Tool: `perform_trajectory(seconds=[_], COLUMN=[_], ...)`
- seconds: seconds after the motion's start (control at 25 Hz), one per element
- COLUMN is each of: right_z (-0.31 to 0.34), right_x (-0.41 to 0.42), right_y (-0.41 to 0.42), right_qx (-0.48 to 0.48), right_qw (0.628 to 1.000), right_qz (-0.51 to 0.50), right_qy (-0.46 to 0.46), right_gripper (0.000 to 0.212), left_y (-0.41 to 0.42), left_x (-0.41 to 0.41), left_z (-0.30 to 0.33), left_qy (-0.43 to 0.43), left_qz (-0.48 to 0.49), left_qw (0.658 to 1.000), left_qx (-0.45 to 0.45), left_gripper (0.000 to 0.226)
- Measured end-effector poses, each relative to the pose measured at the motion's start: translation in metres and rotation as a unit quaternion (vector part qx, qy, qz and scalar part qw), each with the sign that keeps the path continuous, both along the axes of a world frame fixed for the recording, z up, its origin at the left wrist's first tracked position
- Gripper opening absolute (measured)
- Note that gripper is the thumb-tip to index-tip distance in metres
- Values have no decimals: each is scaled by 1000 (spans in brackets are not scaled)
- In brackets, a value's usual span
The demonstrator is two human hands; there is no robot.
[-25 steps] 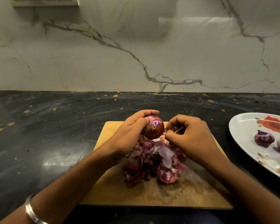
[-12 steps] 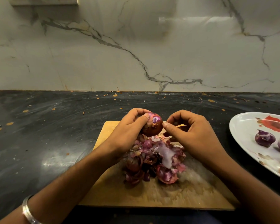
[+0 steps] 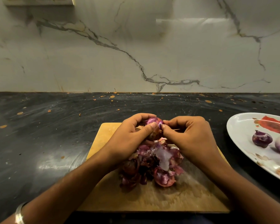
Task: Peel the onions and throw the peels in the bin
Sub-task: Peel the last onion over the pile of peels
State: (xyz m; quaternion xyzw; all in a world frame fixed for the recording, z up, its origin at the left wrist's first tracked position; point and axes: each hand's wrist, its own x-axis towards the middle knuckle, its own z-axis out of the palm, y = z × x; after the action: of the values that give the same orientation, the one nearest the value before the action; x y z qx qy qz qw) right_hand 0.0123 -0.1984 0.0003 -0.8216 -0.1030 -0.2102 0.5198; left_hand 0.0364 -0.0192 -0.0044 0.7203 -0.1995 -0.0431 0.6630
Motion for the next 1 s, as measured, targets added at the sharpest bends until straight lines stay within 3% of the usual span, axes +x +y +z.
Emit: perform_trajectory(seconds=[0.24, 0.44, 0.6, 0.8, 0.92, 1.0], right_z=[0, 0, 0, 1, -3, -4], right_x=[-1, -2, -5, 6, 5, 4], right_y=[4, 5, 6, -2, -1, 0], right_qx=[-142, -184, -145, 12, 1, 19], right_qw=[986, 975, 982, 998, 999, 1000], right_qz=[-62, -79, -87, -64, -36, 1], right_qy=[-60, -95, -88, 6, -1, 11], right_gripper=[13, 14, 13, 10, 3, 9], left_y=[-6, -5, 1, 2, 0, 2], left_x=[-7, -8, -4, 0, 0, 2], left_z=[2, 2, 2, 2, -1, 1], left_qy=[-18, -17, -16, 14, 26, 36], left_qz=[25, 17, -1, -15, -9, -6], left_qw=[999, 999, 999, 1000, 1000, 999], left_qx=[24, 29, 36, 11, -1, -12], left_gripper=[31, 31, 31, 29, 26, 26])
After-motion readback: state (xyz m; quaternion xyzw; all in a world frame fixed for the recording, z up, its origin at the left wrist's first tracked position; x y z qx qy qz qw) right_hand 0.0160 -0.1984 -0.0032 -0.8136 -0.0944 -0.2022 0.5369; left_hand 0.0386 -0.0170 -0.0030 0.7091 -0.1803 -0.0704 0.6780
